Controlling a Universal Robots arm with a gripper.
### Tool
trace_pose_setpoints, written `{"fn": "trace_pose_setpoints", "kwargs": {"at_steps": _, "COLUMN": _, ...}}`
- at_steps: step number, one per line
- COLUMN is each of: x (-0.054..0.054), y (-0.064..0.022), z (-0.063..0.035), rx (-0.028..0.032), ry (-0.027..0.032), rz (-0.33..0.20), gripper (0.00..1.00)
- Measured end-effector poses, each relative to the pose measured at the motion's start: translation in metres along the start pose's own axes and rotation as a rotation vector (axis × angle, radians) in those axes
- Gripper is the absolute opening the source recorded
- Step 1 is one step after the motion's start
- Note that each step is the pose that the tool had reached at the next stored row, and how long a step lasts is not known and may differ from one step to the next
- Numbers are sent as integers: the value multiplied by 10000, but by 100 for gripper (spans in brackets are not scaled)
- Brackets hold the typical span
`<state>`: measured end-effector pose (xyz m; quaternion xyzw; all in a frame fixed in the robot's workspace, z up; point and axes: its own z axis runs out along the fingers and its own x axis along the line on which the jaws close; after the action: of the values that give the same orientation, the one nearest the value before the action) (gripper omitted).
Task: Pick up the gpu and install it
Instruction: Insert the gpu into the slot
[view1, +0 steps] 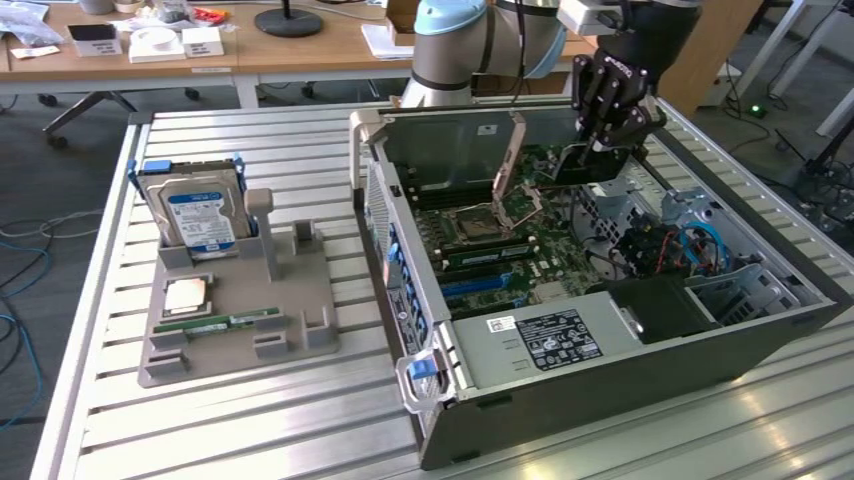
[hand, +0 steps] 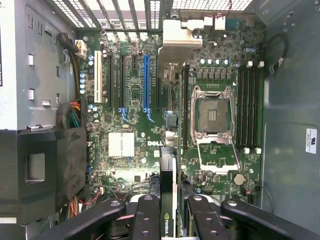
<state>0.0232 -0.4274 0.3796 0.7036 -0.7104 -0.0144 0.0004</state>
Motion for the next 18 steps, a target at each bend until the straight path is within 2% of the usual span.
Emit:
{"fn": "trace_pose_setpoints", "kwargs": {"at_steps": 11, "x": 0, "y": 35, "z": 2, "rx": 1, "ry": -1, "rz": -1, "gripper": 26}}
{"fn": "trace_pose_setpoints", "kwargs": {"at_steps": 18, "x": 1, "y": 103, "z": 17, "rx": 64, "ry": 0, "rz": -1, "gripper": 26}}
